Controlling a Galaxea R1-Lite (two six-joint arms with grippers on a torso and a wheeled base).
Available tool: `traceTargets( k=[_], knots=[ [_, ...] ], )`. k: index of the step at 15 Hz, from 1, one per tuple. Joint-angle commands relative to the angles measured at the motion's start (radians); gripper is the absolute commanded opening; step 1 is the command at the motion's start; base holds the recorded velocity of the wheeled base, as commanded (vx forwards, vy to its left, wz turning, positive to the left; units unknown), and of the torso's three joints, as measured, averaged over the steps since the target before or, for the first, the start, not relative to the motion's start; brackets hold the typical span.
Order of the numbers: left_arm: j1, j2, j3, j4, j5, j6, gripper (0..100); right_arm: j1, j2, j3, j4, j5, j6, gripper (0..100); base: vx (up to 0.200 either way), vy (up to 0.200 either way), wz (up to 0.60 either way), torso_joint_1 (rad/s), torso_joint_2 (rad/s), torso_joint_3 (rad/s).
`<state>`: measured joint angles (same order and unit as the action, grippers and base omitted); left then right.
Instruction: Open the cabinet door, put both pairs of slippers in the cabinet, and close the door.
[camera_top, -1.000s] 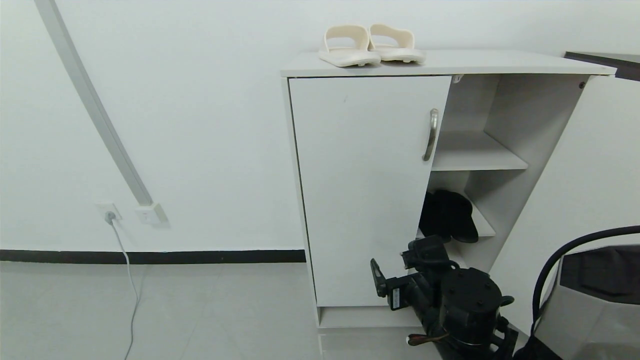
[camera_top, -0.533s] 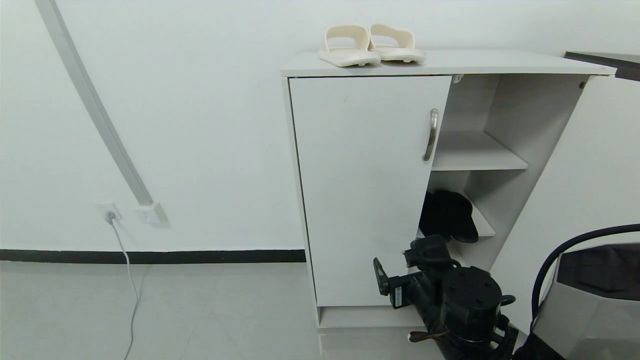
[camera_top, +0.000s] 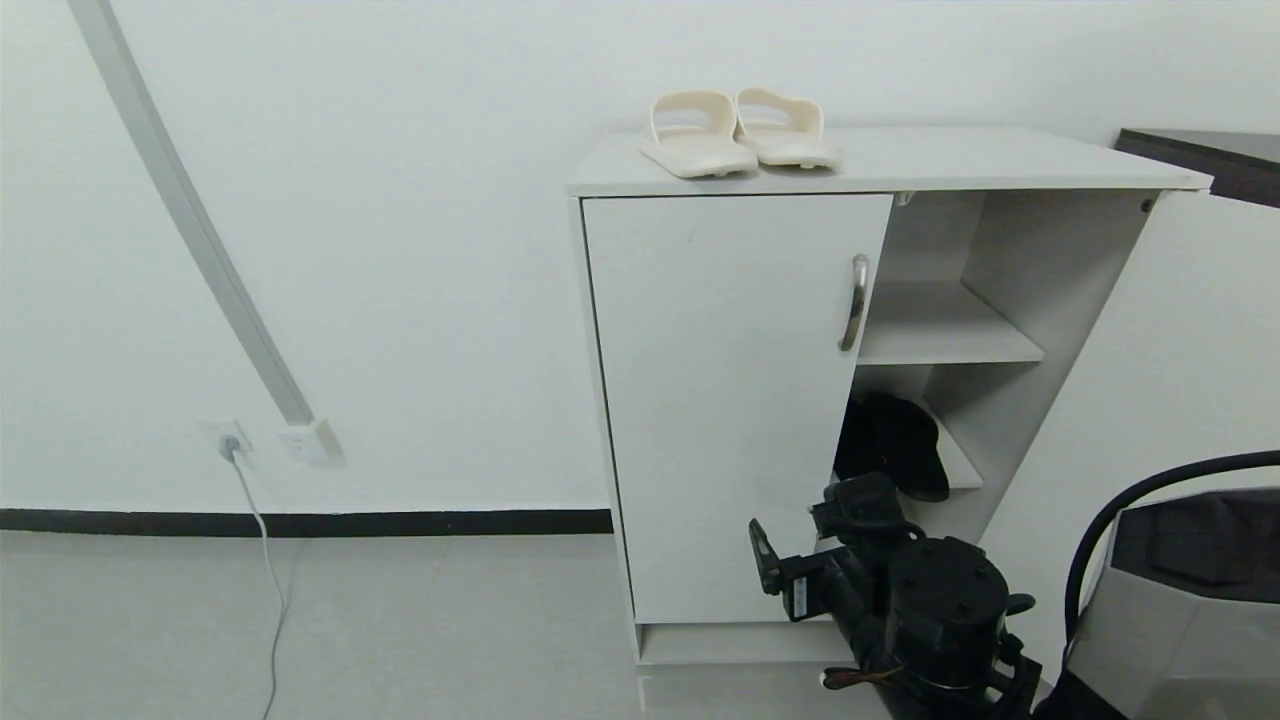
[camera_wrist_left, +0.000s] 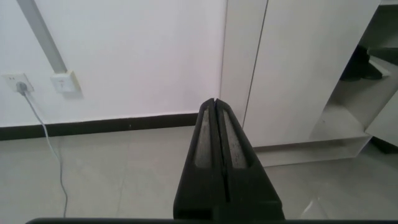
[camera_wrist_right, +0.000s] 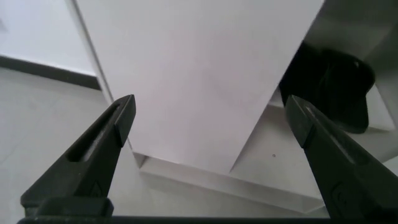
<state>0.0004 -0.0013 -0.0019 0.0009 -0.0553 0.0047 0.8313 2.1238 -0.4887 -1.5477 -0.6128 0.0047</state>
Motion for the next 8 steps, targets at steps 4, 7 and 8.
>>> traceTargets(
  k=[4, 7, 8],
  knots=[
    [0.001, 0.001, 0.0, 0.001, 0.0, 0.0, 0, -0.006, 0.001, 0.007, -0.003, -0.001, 0.0, 100, 0.0, 0.0, 0.0, 0.091, -0.45, -0.351],
    [0.001, 0.001, 0.0, 0.002, 0.0, 0.0, 0, -0.006, 0.008, 0.006, -0.003, -0.001, 0.0, 100, 0.0, 0.0, 0.0, 0.124, -0.46, -0.334],
    [0.001, 0.001, 0.0, 0.001, 0.0, 0.0, 0, -0.008, 0.008, 0.006, -0.003, -0.001, 0.0, 100, 0.0, 0.0, 0.0, 0.139, -0.47, -0.325]
  ],
)
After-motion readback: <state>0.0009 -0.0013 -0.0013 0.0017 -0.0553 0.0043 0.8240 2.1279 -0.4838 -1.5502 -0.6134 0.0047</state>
